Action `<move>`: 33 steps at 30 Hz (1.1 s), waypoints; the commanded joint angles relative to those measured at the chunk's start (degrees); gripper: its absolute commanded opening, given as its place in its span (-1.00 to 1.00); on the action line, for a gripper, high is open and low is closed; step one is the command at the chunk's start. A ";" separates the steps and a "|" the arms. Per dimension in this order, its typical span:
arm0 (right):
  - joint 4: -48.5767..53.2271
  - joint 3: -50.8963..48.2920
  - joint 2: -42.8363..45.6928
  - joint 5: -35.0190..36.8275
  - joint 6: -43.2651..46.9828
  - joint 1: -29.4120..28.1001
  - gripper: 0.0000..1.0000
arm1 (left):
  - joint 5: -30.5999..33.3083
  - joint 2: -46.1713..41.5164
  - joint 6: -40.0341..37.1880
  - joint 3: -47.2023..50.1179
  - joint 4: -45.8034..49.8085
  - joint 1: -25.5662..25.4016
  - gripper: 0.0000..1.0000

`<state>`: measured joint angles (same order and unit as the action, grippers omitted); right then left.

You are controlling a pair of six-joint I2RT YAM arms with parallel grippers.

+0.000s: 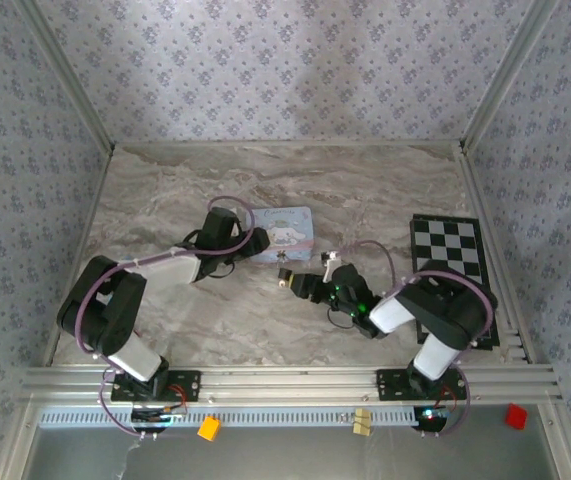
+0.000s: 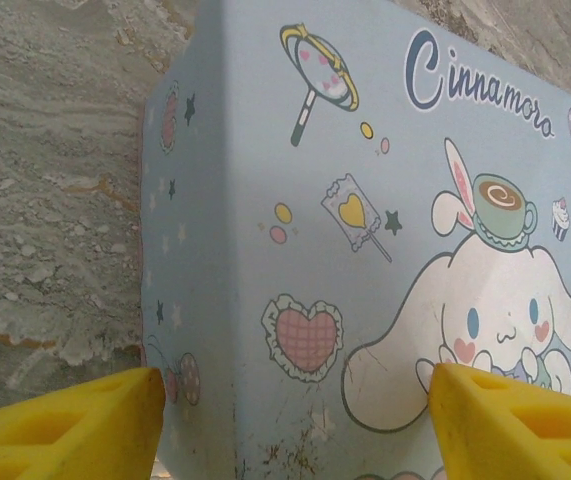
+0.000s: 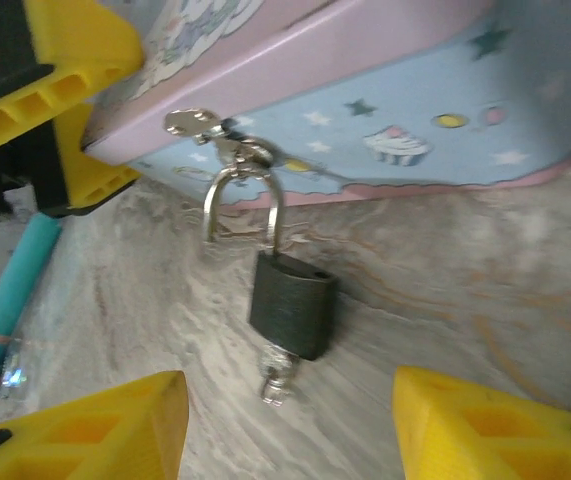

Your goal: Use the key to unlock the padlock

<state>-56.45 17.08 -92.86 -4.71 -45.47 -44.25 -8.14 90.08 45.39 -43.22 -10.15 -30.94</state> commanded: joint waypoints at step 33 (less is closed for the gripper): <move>-1.76 2.68 -3.17 -19.18 7.03 13.86 0.04 | 8.13 3.89 7.88 -2.09 0.05 -9.22 0.38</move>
<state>-53.15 19.29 -93.67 -22.37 -40.80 -30.20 -2.22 91.70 53.25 -43.55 -13.13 -40.25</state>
